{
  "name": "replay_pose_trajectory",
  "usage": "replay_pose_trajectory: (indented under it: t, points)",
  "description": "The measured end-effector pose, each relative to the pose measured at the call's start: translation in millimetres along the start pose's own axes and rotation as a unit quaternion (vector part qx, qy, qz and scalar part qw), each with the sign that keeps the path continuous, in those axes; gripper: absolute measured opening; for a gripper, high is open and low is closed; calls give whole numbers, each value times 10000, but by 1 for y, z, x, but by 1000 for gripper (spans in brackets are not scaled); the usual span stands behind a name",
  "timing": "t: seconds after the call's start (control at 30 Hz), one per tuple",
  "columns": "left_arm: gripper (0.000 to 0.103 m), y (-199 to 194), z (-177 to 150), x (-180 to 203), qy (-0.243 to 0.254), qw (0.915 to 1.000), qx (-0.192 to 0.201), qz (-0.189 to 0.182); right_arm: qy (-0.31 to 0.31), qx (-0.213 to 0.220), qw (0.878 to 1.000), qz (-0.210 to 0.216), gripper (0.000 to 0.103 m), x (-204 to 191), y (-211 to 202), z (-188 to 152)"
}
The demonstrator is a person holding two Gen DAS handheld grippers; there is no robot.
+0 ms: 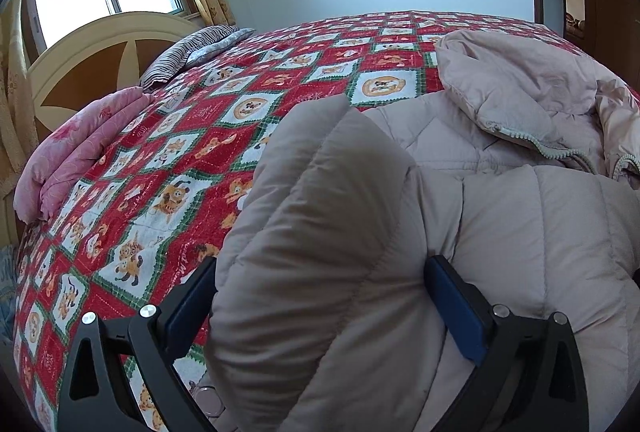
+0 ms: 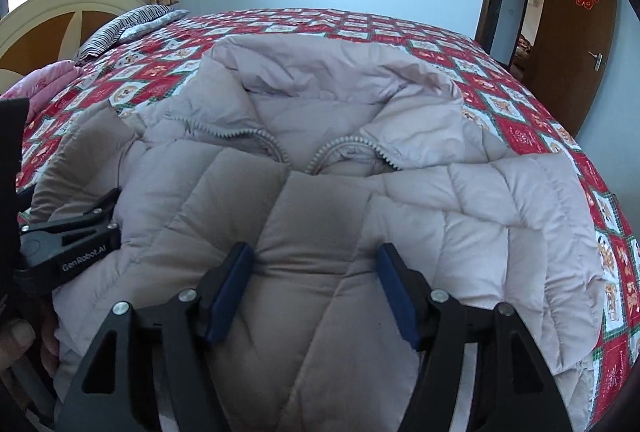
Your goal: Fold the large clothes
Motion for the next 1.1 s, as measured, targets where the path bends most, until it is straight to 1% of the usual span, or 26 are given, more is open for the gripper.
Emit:
replay_pose_trajectory:
  t: [0.1,0.27,0.43,0.53,0.6,0.67,0.73,0.8,0.9,1.1]
  points:
    - [101,0,0,0,32,10000,6,31,36,-41,10000,52,68,3,4,-6]
    - [101,0,1,2,74,9999,18,79,26,-52,10000,2,69,1,7,-8]
    - [101,0,0,1,55,10000,15,56,250,-75,9992,286,70,9,8,-9]
    - [101,1,0,1,54,10000,13,56,193,-63,9993,303,70,7,3,-7]
    - [101,1,0,1,37,10000,4,36,144,36,9992,370,68,10,-11,-5]
    - [101,1,0,0,26,10000,-1,22,184,314,9991,206,68,21,-26,-3]
    - [101,1,0,0,23,10000,1,21,307,450,9985,76,68,36,-36,-1]
    - [101,2,0,0,26,10000,-2,24,319,277,9991,-88,68,48,-29,-3]
    - [101,1,0,1,39,10000,11,31,353,42,9994,8,69,58,-11,-13]
    - [101,1,0,1,52,10000,17,46,271,-8,9996,-51,71,56,-6,-17]
Point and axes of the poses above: each gripper's, at about its wrist camera, not at the fingertips, and y roughly the way its jaws point, x to its right, z to its top, the point moved 3 cm from there along y, roughly the way its jaws point, and after that the axes turned 3 degrees about y, right-handed, at the moved point
